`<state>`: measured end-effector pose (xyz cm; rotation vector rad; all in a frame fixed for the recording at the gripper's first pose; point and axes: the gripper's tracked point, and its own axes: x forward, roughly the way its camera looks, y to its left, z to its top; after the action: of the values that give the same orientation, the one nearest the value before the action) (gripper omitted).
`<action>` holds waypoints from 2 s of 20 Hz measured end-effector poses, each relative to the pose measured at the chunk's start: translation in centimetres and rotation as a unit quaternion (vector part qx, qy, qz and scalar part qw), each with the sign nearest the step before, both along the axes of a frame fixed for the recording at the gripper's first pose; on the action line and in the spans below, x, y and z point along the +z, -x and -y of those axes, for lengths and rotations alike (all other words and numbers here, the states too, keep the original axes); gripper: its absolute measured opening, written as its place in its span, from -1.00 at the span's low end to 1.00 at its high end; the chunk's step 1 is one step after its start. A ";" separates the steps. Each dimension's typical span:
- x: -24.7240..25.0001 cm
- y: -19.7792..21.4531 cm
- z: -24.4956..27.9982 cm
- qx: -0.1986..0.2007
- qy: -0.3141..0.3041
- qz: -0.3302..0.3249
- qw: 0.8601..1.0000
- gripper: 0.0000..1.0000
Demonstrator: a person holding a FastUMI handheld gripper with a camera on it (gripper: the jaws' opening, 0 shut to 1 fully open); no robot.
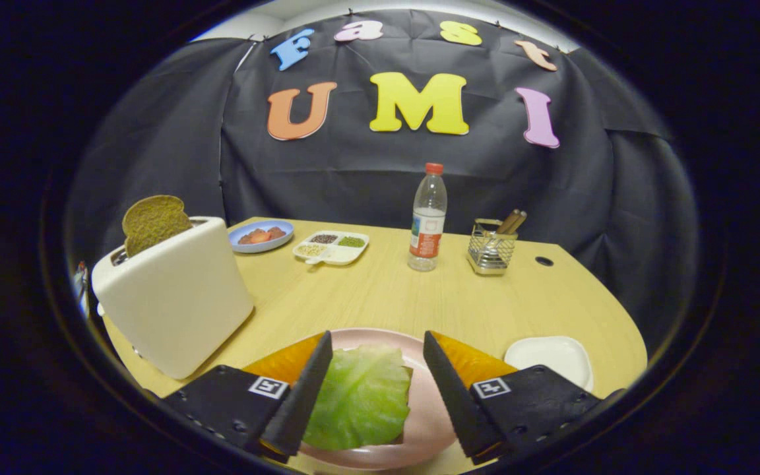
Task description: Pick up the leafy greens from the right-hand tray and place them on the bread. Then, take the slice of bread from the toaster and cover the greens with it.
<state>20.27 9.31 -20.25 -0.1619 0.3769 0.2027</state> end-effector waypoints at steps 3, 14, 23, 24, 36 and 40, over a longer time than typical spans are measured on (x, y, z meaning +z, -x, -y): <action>3.3 1.7 0.0 -0.007 -0.005 0.023 1.000 0.91; 14.2 7.2 -6.7 0.027 -0.039 0.092 0.995 0.92; 15.8 6.2 -19.8 0.094 -0.044 0.074 0.992 0.92; 15.3 5.9 -21.1 0.098 -0.040 0.065 0.992 0.92; 5.1 1.6 -26.7 0.028 -0.032 -0.112 0.993 0.50; 4.1 2.0 -26.8 0.023 -0.028 -0.146 0.989 0.13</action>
<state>18.23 36.07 -16.12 -0.0858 0.6583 0.2830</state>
